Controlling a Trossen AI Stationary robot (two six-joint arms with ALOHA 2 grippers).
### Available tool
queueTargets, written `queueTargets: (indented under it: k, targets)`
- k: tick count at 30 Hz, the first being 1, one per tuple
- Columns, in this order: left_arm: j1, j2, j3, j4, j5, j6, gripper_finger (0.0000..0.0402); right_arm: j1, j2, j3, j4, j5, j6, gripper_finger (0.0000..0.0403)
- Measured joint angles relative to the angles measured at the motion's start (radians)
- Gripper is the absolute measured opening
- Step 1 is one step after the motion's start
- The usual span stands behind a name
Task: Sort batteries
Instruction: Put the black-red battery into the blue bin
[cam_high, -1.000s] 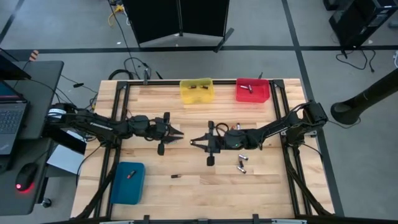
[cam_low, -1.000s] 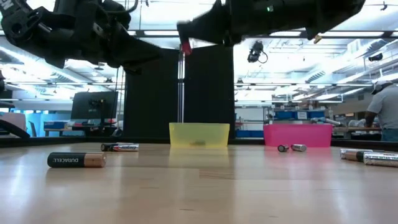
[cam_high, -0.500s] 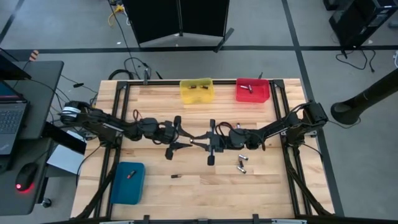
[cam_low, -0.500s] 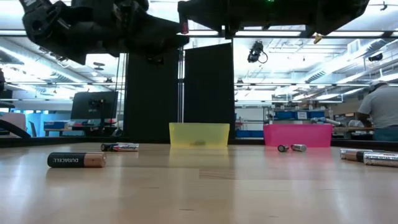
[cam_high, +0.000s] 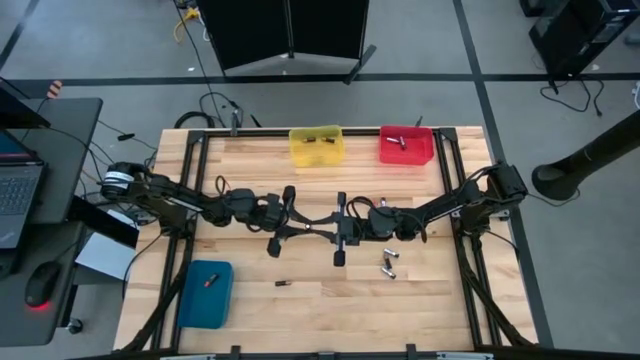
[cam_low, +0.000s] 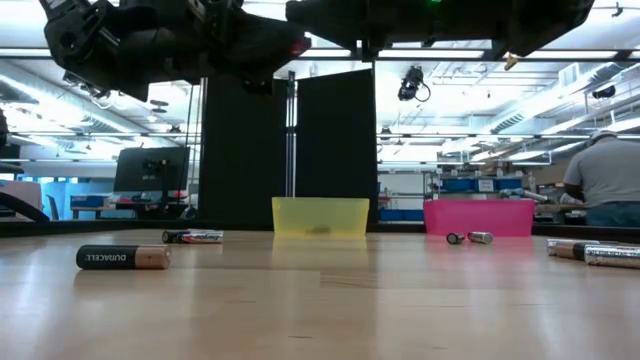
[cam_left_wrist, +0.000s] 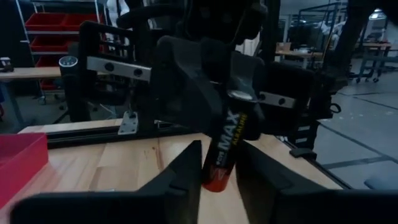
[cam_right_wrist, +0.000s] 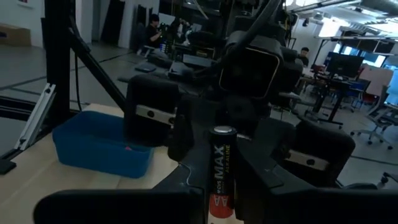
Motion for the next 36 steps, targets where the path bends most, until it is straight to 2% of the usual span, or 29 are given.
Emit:
queueTargets:
  k: [2, 5, 9, 14, 19, 22, 24, 28, 31, 33, 36]
  targets:
    - [0.000, -0.001, 0.000, -0.005, 0.005, 0.021, 0.0059, 0.000, 0.000, 0.000, 0.004, 0.000, 0.011, 0.0058]
    - [0.000, -0.002, 0.000, -0.007, 0.008, 0.041, 0.0052, 0.001, 0.000, 0.000, 0.009, 0.000, 0.013, 0.0063]
    - [0.000, -0.002, 0.000, -0.023, 0.009, 0.030, 0.0052, 0.000, 0.000, 0.000, 0.016, 0.018, 0.027, 0.0118]
    - [0.000, -0.005, 0.000, -0.066, -0.033, 0.060, 0.0052, 0.008, -0.032, 0.000, -0.012, 0.130, 0.017, 0.0185]
    - [-0.001, -0.089, -0.002, -0.222, -0.054, 0.131, 0.0052, 0.014, -0.120, 0.001, -0.152, 0.203, -0.023, 0.0205]
    - [-0.010, -0.185, 0.000, -0.366, -0.061, 0.151, 0.0052, 0.014, -0.156, 0.001, -0.262, 0.232, -0.022, 0.0186]
    - [-0.026, -0.256, 0.024, -0.535, -0.063, 0.155, 0.0052, 0.014, -0.166, 0.001, -0.302, 0.243, -0.021, 0.0159]
    - [-0.089, -0.365, 0.142, -0.955, -0.138, 0.154, 0.0052, 0.012, -0.153, 0.000, -0.371, 0.243, -0.010, 0.0079]
    - [-0.153, -0.381, 0.271, -1.275, -0.194, 0.124, 0.0052, 0.001, -0.143, 0.001, -0.408, 0.243, 0.031, 0.0018]
    - [-0.202, -0.380, 0.355, -1.471, -0.227, 0.065, 0.0052, -0.008, -0.128, 0.000, -0.413, 0.244, 0.036, 0.0012]
    - [-0.277, -0.366, 0.440, -1.682, -0.237, -0.076, 0.0052, -0.019, -0.116, 0.000, -0.432, 0.243, 0.054, 0.0025]
